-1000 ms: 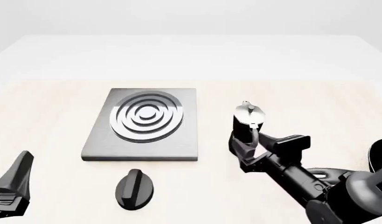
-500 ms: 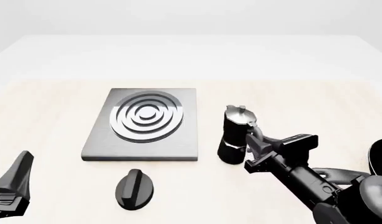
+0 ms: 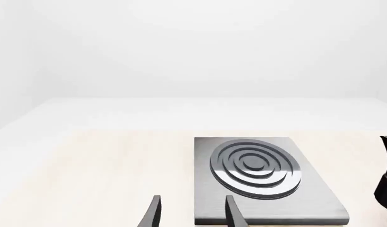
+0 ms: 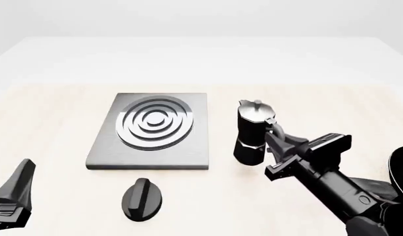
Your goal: Put the moka pot on the stove.
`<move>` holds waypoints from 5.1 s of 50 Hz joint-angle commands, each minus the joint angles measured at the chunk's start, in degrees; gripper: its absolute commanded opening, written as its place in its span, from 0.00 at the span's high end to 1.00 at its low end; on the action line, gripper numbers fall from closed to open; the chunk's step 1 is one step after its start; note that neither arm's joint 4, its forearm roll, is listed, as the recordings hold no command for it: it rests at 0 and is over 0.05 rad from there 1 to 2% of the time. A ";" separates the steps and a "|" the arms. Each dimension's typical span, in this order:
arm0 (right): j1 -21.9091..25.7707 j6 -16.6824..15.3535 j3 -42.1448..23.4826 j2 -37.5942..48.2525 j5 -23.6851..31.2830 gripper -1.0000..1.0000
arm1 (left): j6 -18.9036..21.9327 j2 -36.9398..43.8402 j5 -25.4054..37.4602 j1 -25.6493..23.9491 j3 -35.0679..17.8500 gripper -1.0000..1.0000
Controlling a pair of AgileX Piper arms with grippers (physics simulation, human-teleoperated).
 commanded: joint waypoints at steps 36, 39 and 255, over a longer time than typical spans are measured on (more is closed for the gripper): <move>3.59 -3.58 -11.92 -7.27 14.26 1.00 | 0.00 0.00 0.00 0.00 0.00 0.00; 3.71 -3.93 -12.90 -7.53 15.31 1.00 | 0.00 0.00 0.00 0.00 0.00 0.00; 14.57 -0.58 -65.98 43.89 16.70 1.00 | 0.00 0.00 0.00 0.00 0.00 0.00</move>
